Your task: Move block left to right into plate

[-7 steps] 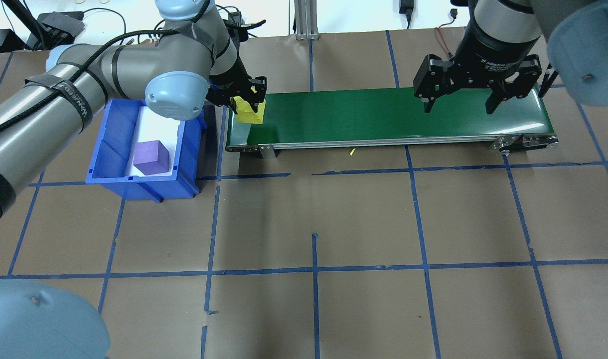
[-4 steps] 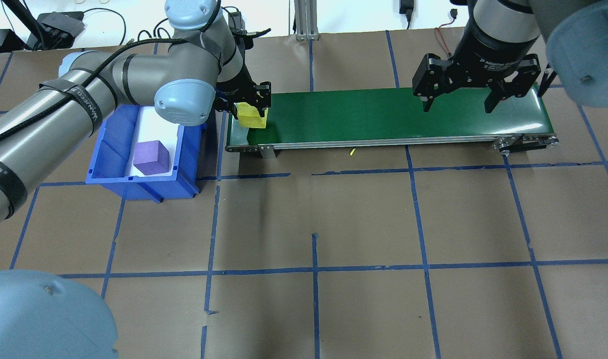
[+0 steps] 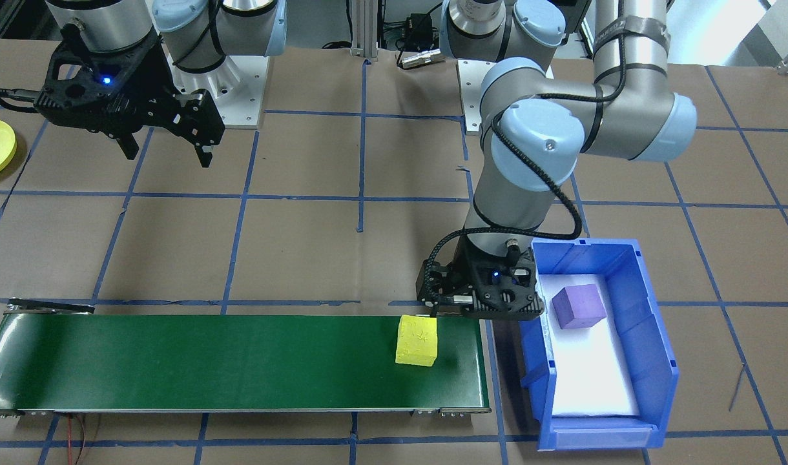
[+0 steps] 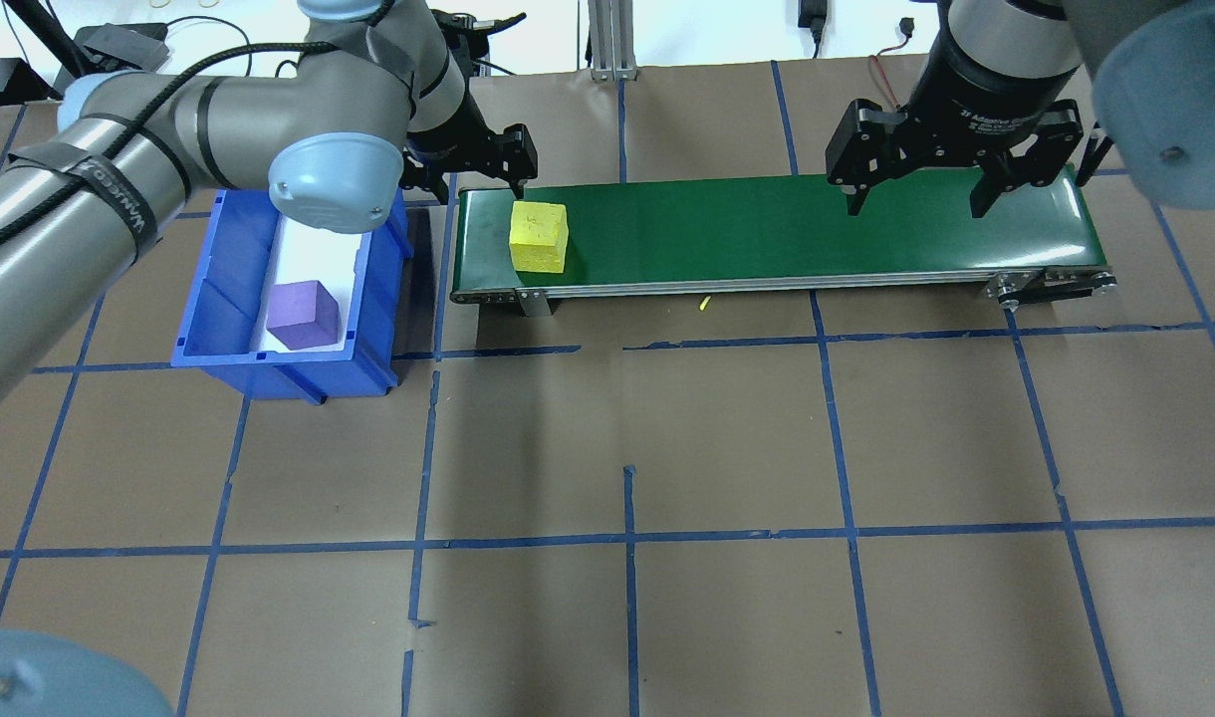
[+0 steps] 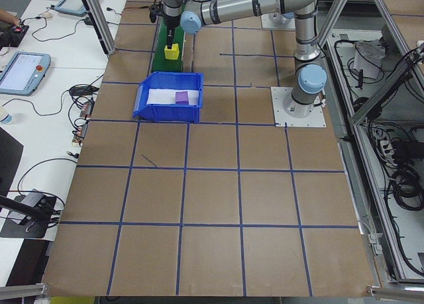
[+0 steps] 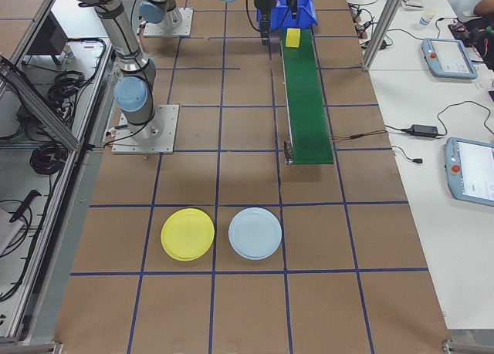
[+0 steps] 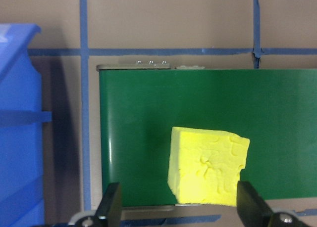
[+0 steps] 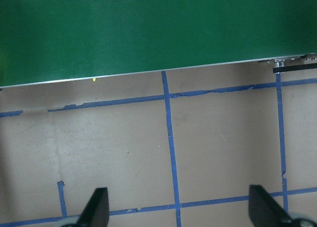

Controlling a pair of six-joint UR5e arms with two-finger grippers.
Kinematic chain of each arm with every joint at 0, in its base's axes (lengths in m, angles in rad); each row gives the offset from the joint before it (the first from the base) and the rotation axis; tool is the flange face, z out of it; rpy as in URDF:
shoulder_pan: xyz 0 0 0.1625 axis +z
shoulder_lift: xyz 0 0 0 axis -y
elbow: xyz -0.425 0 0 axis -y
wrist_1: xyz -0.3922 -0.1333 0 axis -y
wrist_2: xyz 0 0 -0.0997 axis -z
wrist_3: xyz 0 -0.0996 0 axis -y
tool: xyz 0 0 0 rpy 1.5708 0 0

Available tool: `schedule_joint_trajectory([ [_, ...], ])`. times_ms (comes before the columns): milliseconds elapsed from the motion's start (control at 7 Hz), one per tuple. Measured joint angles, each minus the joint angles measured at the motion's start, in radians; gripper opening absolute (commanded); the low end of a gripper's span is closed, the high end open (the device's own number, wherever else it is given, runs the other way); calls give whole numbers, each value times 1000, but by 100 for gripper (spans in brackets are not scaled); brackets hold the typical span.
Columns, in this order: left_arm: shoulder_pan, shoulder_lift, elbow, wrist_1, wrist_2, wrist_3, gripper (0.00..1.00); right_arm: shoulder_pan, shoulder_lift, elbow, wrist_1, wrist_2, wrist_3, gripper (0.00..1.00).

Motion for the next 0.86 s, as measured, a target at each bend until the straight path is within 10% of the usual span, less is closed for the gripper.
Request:
schedule_joint_trajectory([
  [857, 313, 11, -127, -61, 30, 132, 96, -7, 190, 57, -223, -2, 60, 100],
])
